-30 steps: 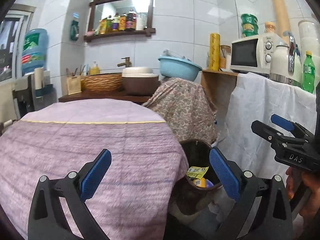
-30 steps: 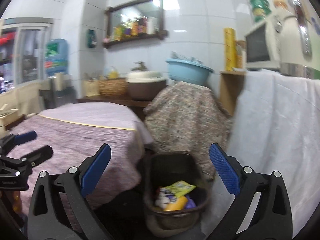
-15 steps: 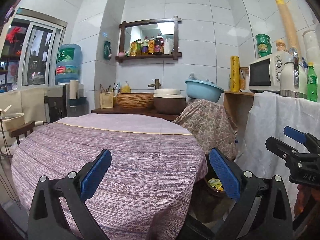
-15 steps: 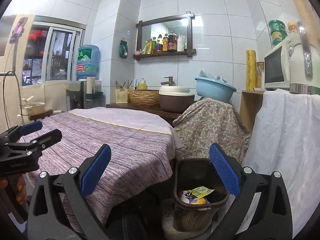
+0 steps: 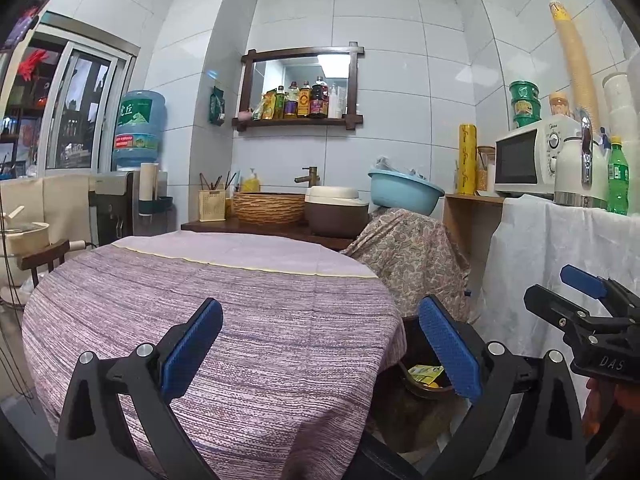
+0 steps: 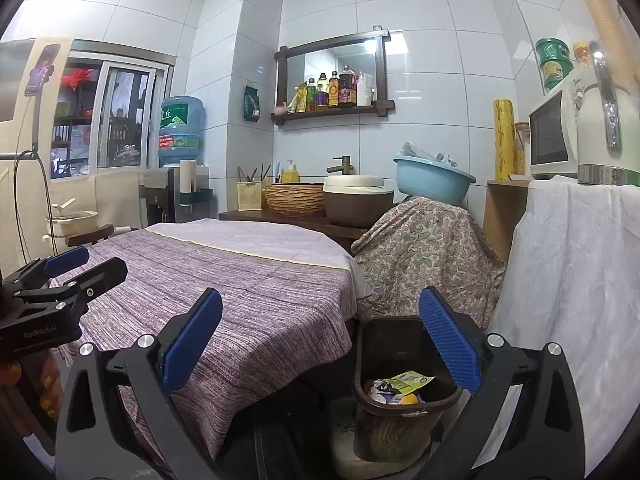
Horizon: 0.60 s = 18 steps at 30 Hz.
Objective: Collect trash
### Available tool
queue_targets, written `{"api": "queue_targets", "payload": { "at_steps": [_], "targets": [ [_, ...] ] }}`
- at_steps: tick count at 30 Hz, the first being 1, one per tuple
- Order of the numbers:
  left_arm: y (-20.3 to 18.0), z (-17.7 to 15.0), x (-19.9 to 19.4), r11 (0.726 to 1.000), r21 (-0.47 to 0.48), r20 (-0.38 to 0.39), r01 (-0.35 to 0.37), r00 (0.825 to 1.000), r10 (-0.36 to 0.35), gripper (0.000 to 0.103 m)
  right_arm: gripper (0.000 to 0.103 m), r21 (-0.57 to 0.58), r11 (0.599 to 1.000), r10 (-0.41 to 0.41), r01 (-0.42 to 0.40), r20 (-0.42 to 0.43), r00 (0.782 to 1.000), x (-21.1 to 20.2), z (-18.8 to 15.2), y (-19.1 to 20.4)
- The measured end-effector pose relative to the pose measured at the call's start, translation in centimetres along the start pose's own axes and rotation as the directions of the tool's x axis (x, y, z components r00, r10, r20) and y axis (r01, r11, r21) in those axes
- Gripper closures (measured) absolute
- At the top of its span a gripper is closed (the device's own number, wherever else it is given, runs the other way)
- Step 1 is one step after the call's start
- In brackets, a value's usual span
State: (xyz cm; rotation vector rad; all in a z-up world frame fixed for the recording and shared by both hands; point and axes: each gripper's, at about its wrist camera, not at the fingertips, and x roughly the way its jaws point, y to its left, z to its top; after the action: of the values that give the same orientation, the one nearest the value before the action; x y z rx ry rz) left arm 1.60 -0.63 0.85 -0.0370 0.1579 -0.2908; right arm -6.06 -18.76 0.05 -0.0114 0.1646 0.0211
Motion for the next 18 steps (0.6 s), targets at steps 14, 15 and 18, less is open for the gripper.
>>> {"api": "queue_targets", "payload": {
  "at_steps": [14,15,18],
  "targets": [
    [-0.25,0.37,-0.46,1.0,0.014,0.01,0.002,1.0,-0.002,0.006,0.006,-0.002,1.0,0.002,-0.002,0.005,1.0,-0.28,0.07,0.1],
    [-0.26,0.41,-0.46,1.0,0.014,0.01,0.003,1.0,-0.003,0.006,0.006,-0.002,1.0,0.001,-0.001,0.006,1.0,-0.29,0.07,0.11],
    [-0.53,0.36,-0.45,1.0,0.014,0.009,-0.001,1.0,0.001,0.006,0.006,-0.002,1.0,0.001,-0.001,0.005,1.0,-0.27,0.05,0.12]
  ]
}}
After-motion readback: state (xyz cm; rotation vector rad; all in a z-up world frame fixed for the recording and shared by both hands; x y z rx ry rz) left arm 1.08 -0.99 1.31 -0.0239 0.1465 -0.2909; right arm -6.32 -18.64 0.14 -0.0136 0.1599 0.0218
